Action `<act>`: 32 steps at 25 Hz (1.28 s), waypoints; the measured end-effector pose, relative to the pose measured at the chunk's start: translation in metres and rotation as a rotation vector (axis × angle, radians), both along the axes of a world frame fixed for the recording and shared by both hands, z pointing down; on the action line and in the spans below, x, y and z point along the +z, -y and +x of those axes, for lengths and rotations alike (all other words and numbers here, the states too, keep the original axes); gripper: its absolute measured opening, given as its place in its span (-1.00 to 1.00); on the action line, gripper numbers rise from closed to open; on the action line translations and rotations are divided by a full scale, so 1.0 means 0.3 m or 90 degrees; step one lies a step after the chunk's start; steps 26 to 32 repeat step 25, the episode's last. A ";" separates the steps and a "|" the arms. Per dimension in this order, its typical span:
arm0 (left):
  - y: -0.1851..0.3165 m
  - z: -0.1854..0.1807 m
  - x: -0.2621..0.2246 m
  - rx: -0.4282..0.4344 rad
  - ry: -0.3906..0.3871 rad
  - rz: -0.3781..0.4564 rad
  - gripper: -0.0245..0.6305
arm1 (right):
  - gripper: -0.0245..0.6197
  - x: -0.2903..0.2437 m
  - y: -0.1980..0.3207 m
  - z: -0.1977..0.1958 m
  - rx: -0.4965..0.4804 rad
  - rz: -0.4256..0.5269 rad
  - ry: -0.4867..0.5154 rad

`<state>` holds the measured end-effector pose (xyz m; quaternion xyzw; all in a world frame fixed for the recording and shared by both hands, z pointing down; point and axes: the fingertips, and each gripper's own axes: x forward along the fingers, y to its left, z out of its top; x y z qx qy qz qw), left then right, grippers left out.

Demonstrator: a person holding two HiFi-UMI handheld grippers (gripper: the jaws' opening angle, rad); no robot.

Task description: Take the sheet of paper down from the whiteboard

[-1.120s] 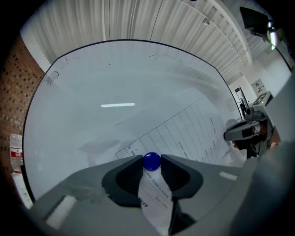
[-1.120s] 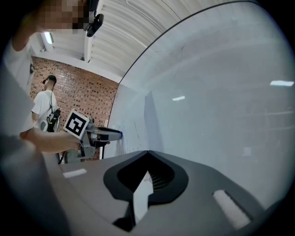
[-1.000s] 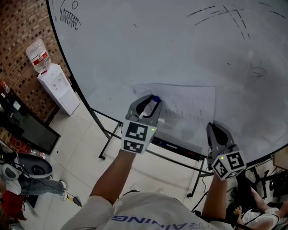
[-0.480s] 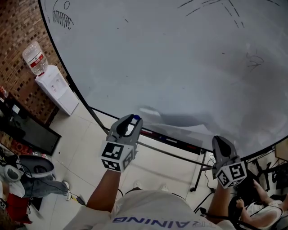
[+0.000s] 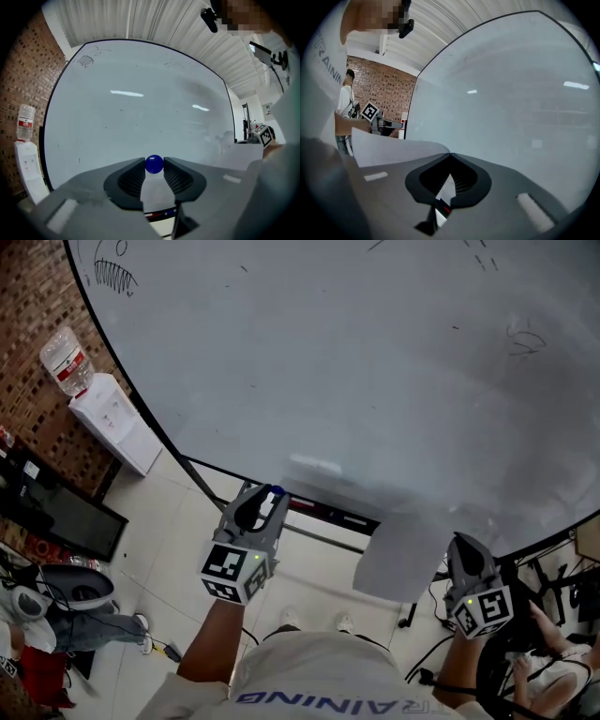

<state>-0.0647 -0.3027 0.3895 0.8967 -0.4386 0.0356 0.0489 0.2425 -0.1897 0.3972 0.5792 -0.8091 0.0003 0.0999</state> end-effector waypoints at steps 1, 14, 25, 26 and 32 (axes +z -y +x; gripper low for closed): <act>0.002 -0.002 -0.001 -0.002 0.000 0.001 -0.53 | -0.90 -0.004 -0.001 0.003 0.002 0.003 -0.001; -0.010 0.021 -0.002 -0.001 0.012 0.002 -0.53 | -0.90 -0.011 0.003 -0.001 0.004 0.012 0.008; -0.026 0.016 0.000 0.001 0.029 -0.004 -0.53 | -0.90 0.000 -0.004 -0.025 -0.004 0.005 0.009; -0.026 0.016 0.000 0.001 0.029 -0.004 -0.53 | -0.90 0.000 -0.004 -0.025 -0.004 0.005 0.009; -0.026 0.016 0.000 0.001 0.029 -0.004 -0.53 | -0.90 0.000 -0.004 -0.025 -0.004 0.005 0.009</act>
